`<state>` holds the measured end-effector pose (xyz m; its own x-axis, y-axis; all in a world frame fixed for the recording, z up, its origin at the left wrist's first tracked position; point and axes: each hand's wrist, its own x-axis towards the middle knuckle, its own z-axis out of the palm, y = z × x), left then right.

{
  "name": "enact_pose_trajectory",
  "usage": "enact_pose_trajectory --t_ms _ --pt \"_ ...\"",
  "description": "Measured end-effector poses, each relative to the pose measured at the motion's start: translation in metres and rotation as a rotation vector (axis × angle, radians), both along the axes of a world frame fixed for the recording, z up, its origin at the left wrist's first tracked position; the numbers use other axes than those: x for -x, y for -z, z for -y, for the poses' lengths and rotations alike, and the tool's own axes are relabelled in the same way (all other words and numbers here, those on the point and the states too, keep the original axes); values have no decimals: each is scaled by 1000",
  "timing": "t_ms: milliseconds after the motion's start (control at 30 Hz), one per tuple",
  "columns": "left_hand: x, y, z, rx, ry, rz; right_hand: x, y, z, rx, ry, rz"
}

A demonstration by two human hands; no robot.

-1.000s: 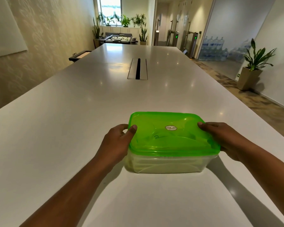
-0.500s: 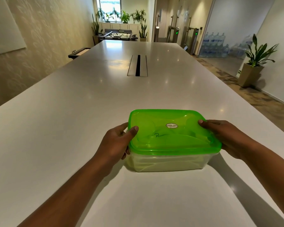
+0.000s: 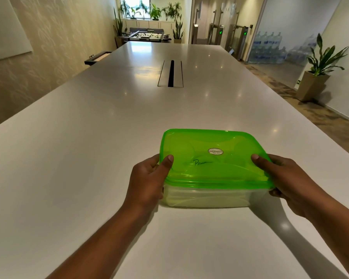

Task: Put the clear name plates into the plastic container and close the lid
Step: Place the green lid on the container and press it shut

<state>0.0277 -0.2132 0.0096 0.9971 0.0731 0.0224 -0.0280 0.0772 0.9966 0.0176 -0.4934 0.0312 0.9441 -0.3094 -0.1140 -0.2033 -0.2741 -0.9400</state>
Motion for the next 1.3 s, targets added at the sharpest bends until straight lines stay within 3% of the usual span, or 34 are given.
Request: enact_pose_trajectory --t_ms 233,367,567,700,833,900,1033,1133,1200,1300 --pt "-1 -1 -1 21 51 -7 1 1 -1 1 7 -22" --pt "-17 -5 -13 -242 71 -34 -7 -12 5 107 -30 -97" --pt "-62 -23 -11 -444 7 -172 -45 -26 6 -69 62 -188" --pt "-83 -26 -4 -328 105 -300 -60 -25 1 -96 67 -191" --pt "-85 -17 -1 -152 145 -299 -62 -25 -2 -69 63 -123" --pt "-84 -18 -2 -154 128 -286 -60 -27 -3 -71 56 -118" --pt "-61 -23 -12 -503 33 -153 -47 -27 0 -20 45 -140" --pt "-22 -18 -17 -666 31 -184 -26 -18 5 17 75 -150" --pt "-3 -14 -15 -649 50 -214 -9 -10 8 47 89 -127" --pt "7 -9 -8 -437 10 -174 7 -1 7 34 92 -76"
